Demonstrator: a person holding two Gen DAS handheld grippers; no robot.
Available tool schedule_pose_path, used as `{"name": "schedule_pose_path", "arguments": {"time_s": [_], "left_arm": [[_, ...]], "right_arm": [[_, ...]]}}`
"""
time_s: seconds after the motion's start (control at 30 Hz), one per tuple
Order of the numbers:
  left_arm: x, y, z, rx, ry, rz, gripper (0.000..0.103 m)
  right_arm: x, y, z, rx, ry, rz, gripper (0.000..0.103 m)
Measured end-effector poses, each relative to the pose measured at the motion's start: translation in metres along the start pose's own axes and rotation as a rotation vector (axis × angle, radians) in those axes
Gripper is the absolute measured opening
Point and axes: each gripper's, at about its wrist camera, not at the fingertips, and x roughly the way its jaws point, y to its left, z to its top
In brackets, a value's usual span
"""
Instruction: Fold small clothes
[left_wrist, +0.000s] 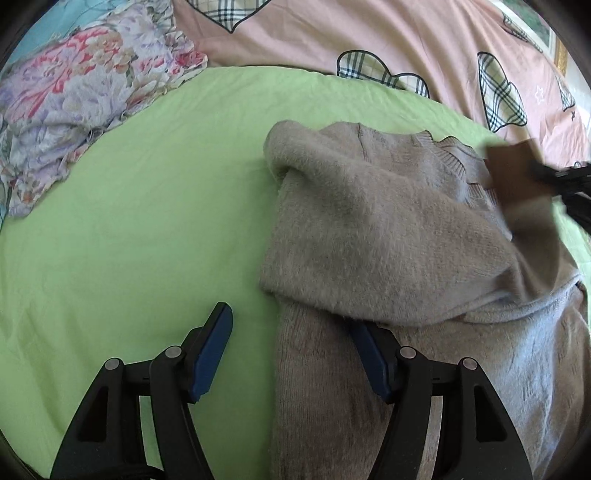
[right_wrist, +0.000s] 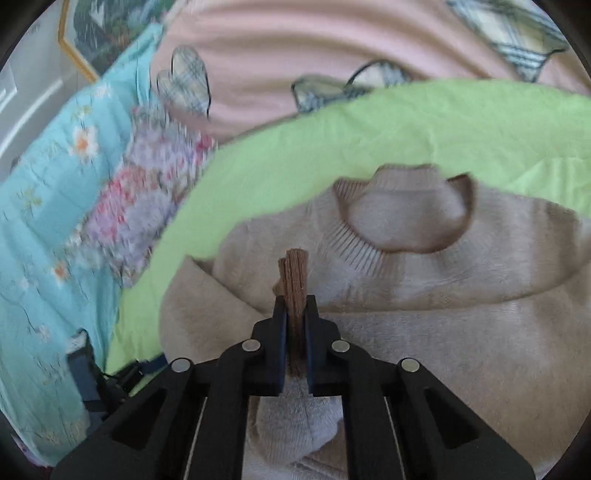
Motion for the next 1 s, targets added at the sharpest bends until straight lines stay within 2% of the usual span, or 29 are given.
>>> {"name": "schedule_pose_path", "arguments": {"time_s": [0.07,0.17,0.23,0.33,0.43,0.53,0.6,0.63,0.73,0.9,1.0], "left_arm": [[0.002,-0.002,0.005,0.003,-0.006,0.017,0.066],[0.004,-0.001,0.011,-0.026,-0.019,0.033,0.066],[0.005,-0.002,0.011,-0.059,-0.021,0.046,0.066],[0.005,-0.006,0.009,-0.065,-0.025,0.063,0.067],[-0.001,-0.002,0.009,-0.095,-0.046,0.115,0.066],[-0.008,0.016,0.005,-0.21,-0.065,0.076,0.066],[-0.009,0.021,0.001,-0.252,-0.064,0.064,0.066],[-0.008,0.02,0.0,-0.249,-0.06,0.069,0.066],[-0.006,0.013,-0.001,-0.214,-0.055,0.089,0.066],[-0.005,0.01,-0.004,-0.184,-0.06,0.07,0.068],[-0.006,0.014,-0.007,-0.201,-0.076,0.042,0.067]], "right_arm": [[-0.04,-0.015,-0.002,0.068,-0.111,0.009,0.009],[-0.102,-0.047,-0.022,0.169,-0.264,-0.028,0.008],[-0.12,-0.066,-0.037,0.218,-0.298,-0.076,0.008],[-0.123,-0.102,-0.07,0.305,-0.241,-0.147,0.008],[-0.113,-0.119,-0.087,0.358,-0.189,-0.167,0.008],[-0.117,-0.108,-0.081,0.324,-0.228,-0.156,0.008],[-0.123,-0.094,-0.074,0.268,-0.269,-0.151,0.008],[-0.126,-0.087,-0.071,0.233,-0.284,-0.161,0.008],[-0.115,-0.085,-0.071,0.197,-0.244,-0.24,0.008],[-0.101,-0.114,-0.086,0.28,-0.13,-0.326,0.008],[-0.114,-0.114,-0.09,0.331,-0.132,-0.363,0.015]]}}
